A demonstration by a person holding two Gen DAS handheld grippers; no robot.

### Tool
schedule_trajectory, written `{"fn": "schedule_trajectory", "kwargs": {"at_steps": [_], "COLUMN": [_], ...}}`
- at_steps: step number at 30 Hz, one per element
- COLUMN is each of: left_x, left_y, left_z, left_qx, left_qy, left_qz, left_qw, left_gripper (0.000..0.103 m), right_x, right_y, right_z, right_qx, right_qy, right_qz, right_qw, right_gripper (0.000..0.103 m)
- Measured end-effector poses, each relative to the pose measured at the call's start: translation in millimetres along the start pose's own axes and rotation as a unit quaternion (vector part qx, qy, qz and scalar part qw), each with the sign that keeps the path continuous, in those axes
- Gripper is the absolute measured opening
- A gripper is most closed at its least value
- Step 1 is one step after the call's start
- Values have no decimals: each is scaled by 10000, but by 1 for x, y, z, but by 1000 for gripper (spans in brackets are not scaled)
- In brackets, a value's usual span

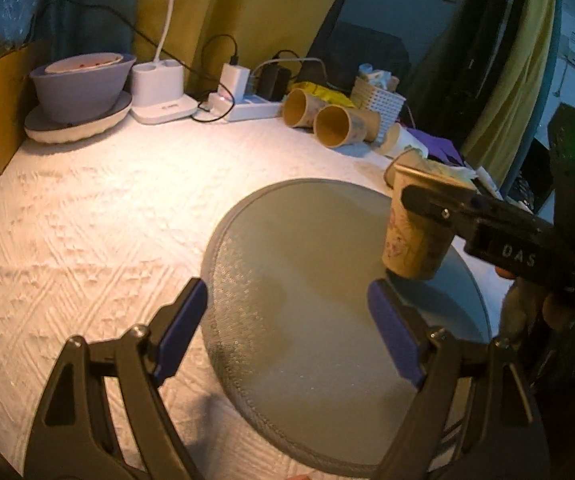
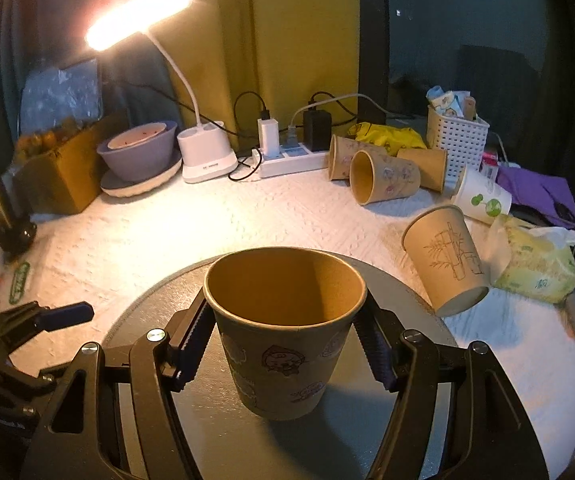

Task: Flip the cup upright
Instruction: 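Turn the cup opening-up with the right gripper and carry it over the grey mat, then lower the cup onto the grey mat and open the right gripper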

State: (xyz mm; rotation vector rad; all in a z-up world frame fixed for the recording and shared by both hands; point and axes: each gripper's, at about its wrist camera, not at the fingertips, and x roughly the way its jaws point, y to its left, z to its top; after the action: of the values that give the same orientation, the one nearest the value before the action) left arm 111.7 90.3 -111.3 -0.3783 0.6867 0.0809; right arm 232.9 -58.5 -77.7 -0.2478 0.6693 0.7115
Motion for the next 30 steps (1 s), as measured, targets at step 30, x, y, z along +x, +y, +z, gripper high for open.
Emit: {"fn": "schedule_trajectory", "kwargs": {"at_steps": [30], "left_x": [-28], "left_y": [-11], "left_z": [-15], "left_qx": [3], "left_qy": [-196], "left_qz": [-205], "left_qw": [9996], "left_gripper": [84], "right_x": [-18], "right_y": [14], "right_z": [-33], "right_qx": [-76], "right_qy": [211], "right_qz": [-187], "right_qw": [9996], "right_gripper": [79]}}
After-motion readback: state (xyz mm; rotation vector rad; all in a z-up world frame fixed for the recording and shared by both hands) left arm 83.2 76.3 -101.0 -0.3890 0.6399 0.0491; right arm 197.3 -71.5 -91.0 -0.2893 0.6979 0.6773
